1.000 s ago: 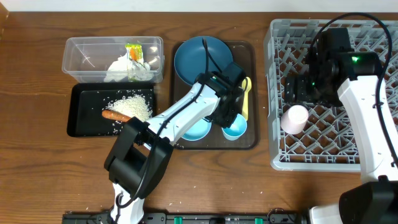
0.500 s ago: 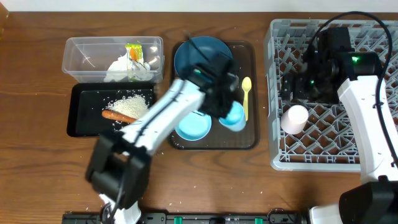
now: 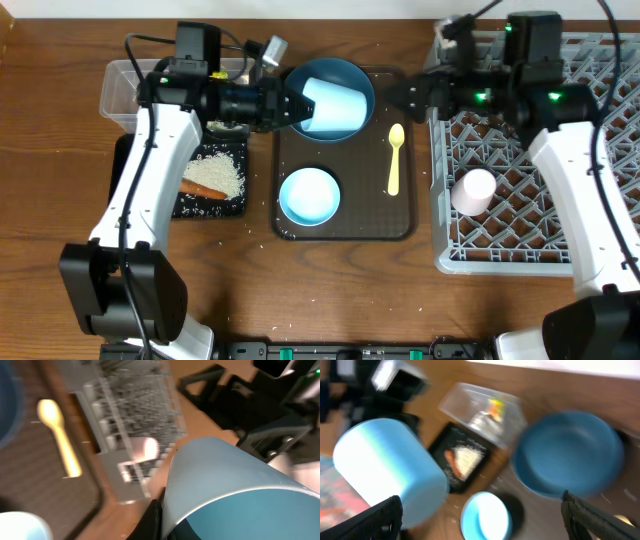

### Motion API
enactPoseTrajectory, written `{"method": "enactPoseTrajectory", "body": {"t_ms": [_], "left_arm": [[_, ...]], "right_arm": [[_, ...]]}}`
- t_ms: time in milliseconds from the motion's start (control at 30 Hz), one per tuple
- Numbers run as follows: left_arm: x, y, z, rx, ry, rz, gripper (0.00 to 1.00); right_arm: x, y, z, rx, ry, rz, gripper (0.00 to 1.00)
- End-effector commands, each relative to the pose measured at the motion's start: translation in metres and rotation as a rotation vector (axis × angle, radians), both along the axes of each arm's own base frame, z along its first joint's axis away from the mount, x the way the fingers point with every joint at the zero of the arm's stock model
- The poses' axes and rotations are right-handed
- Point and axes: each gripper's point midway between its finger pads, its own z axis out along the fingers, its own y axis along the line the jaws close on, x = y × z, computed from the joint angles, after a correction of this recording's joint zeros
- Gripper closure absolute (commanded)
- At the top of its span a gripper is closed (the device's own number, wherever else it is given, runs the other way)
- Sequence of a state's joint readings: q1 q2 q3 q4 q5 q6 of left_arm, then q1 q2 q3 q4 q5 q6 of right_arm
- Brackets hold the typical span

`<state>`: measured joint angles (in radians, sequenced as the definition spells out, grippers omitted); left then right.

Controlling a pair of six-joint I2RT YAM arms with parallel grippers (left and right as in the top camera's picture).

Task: Sort waste into correct bins and load items into the dishwasher rack
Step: 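Pass the light blue cup from the left gripper to the right gripper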

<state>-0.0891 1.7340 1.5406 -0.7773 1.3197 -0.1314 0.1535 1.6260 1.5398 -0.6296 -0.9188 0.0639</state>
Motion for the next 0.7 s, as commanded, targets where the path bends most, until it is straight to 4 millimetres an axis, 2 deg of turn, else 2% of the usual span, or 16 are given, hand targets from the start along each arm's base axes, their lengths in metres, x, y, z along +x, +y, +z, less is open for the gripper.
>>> {"method": "enactPoseTrajectory", "body": {"t_ms": [0,100,333,533,667], "left_arm": [[-0.016,-0.004,0.035,-0.178,-0.002,-0.099,0.94],[-0.019,-0.005,0.041,-0.210,0.000,-0.117,0.94],[-0.019,-0.005,0.041,-0.212,0.000,-0.118,0.94],[-0.020,-0.005,0.041,-0.212,0.000,-0.118,0.94],[-0.019,-0.005,0.041,-0.212,0.000,-0.118,0.94]], "right_arm": [[-0.024,0.036,0.020,0.082,-0.045,0.162,0.01],[-0.031,0.055,0.023,0.076,-0.075,0.200,0.02],[-0.041,0.073,0.024,0.074,-0.093,0.240,0.05],[-0.045,0.079,0.025,0.073,-0.110,0.262,0.10],[-0.043,0.080,0.027,0.077,-0.128,0.262,0.17]]}}
